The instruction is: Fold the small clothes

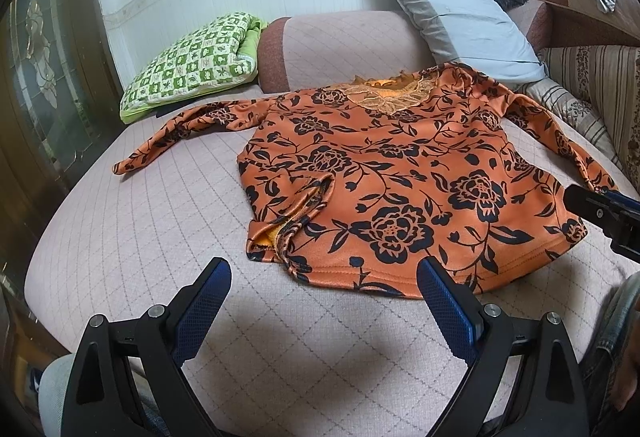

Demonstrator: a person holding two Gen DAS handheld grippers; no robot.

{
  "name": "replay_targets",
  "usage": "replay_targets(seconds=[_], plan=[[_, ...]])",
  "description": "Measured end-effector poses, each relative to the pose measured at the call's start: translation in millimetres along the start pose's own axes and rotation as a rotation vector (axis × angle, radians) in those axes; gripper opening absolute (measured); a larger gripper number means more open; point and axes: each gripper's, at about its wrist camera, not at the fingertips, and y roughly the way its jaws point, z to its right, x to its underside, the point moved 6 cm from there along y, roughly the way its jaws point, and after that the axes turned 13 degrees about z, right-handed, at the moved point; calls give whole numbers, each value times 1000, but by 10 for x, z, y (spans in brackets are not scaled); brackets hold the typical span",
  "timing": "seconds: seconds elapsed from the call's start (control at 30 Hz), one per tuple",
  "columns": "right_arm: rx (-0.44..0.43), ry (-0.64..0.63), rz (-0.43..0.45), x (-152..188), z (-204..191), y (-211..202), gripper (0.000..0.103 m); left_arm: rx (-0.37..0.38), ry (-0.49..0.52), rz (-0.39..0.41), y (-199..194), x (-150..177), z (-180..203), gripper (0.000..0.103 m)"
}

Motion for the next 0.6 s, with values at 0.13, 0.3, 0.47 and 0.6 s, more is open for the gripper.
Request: replay_targets(seconds=[0.13,0.3,0.47,0.6], plan=[[0,29,-14,-50,68,-32,95,6,1,-9,17,-26,6,95],[12,68,-26,-158,177,-55,95,49,-3,-15,29,-135,97,95],[73,59,-56,-275,302,-60,95,85,1,-14,65,-316,236,95],[89,53,-57,-412,362,-105,95,102,-9,-7,131,-498,368,95]])
